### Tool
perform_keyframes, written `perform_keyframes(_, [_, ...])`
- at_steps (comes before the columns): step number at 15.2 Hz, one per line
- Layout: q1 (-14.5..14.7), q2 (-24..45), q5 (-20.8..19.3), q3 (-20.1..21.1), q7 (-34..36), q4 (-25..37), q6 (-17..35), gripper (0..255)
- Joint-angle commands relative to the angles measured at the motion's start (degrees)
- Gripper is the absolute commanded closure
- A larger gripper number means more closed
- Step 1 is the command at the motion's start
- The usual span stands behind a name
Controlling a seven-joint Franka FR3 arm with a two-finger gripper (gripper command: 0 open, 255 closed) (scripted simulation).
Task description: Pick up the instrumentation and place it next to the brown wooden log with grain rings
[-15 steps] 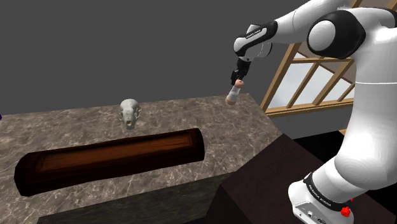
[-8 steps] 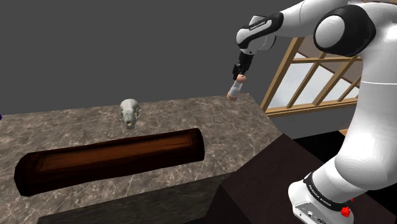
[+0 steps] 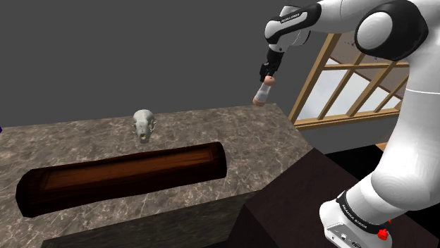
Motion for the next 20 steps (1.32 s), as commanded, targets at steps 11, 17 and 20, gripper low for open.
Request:
perform_keyframes(11, [0.0, -2.7, -1.0, -0.5, 0.9, 5.4, -8.0, 255])
perform_keyframes(17, [-0.1, -3.5, -1.3, -0.6, 1.3, 8.9, -12.2, 255])
perform_keyframes(20, [-0.2, -3.7, -1.4, -0.7, 1.5, 10.8, -14.4, 255])
